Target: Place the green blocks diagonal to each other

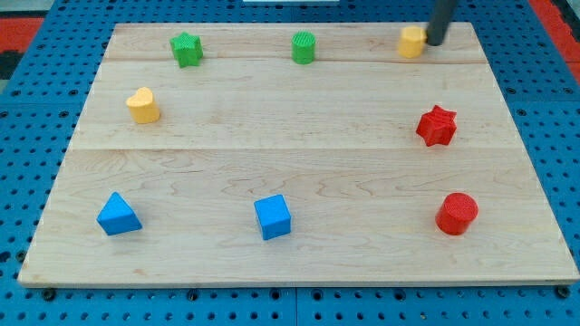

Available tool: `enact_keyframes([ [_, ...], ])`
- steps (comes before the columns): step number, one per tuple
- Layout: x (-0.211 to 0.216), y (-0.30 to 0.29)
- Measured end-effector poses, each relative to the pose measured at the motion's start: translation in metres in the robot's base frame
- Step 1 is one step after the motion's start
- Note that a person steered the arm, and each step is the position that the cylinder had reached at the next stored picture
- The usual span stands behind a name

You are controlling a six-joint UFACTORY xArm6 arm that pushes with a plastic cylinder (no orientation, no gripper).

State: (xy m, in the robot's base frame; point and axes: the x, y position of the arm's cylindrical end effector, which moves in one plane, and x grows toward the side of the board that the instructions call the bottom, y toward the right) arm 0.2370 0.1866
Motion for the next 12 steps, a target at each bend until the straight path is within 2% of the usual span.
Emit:
enact_keyframes([
  [1, 0.012, -0.05],
  [2, 0.01, -0.049],
  [3, 0.01, -0.164],
  [4, 0.008, -0.162],
  [6, 0.023, -0.256],
  [7, -0.006, -0.259],
  [8, -0.025, -0.328],
  [9, -0.025, -0.382],
  [11, 0.051, -0.301],
  [12, 0.053, -0.283],
])
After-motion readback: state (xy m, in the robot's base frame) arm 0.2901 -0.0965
